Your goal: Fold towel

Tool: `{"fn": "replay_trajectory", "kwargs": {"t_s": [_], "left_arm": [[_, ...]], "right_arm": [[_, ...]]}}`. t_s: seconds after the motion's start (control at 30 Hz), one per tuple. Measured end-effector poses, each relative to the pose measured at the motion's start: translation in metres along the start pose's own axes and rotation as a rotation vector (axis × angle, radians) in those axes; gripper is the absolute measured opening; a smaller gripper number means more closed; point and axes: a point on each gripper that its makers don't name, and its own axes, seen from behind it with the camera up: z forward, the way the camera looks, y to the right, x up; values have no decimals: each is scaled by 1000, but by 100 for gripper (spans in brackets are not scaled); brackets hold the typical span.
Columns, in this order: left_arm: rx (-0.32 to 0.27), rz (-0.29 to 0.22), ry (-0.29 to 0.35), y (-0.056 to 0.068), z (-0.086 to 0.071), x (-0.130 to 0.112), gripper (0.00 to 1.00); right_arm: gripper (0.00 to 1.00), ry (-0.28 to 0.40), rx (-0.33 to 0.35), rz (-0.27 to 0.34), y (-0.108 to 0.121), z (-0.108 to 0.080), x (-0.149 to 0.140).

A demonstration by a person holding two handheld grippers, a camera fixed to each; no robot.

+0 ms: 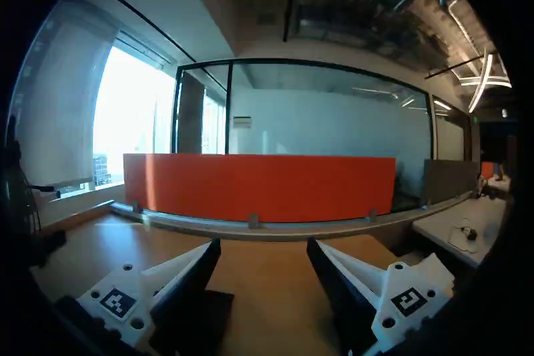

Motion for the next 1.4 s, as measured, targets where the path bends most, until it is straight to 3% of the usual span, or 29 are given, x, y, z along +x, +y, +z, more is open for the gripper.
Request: {"fn": "replay_trajectory", "kwargs": {"t_s": [0.27,0.57,0.87,1.17,1.4], "left_arm": [[-56,30,-48,12,0,5,85],[-170,99,-158,28,-3,-19,85],[-284,176,-288,45,-10,-54,85],[-307,176,-372,48,-14,-92,85],[-341,184,-421,58,-19,-125,85]], "right_arm": [[100,-37,53,-36,-16,0,10],[100,-182,221,-176,-44,-5,-17],[100,-317,389,-269,-70,-18,-40],[100,-367,444,-294,-85,-23,-63],[100,-419,465,-290,-91,-30,-99]]}}
